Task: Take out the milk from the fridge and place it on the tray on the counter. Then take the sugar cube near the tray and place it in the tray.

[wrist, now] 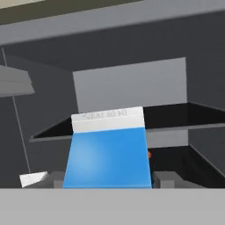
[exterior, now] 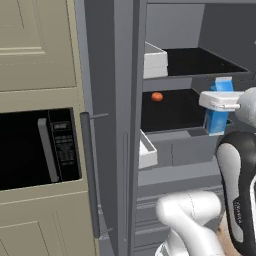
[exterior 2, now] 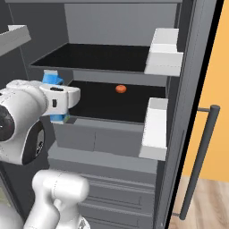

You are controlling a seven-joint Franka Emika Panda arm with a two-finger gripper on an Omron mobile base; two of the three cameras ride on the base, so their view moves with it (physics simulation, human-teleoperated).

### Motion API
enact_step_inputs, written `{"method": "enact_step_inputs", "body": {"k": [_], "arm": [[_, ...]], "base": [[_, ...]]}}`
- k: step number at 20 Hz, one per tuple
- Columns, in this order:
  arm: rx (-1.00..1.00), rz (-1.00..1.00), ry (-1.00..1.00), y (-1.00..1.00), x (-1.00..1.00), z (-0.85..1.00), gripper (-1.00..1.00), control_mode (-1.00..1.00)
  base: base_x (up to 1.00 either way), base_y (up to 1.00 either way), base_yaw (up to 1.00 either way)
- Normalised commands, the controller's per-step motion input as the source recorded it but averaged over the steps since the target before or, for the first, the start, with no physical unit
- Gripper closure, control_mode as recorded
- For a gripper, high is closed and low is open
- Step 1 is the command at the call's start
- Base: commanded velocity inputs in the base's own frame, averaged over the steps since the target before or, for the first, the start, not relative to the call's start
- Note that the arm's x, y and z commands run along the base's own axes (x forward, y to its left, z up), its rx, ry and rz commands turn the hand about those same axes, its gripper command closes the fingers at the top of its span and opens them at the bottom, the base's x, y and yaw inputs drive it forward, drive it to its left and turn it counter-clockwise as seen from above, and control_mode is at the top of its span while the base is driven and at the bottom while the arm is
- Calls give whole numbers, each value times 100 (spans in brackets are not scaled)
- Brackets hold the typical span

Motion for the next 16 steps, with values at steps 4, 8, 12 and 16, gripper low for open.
{"method": "enact_step_inputs", "body": {"k": [4,8,12,16], "arm": [[0,0,-6,3,-99,11,100,-100],[0,0,-3,3,-25,5,100,100],[0,0,0,0,0,0,100,100],[0,0,0,0,0,0,100,100]], "base": [[0,0,0],[-75,1,0],[-93,21,2],[-56,99,14]]}}
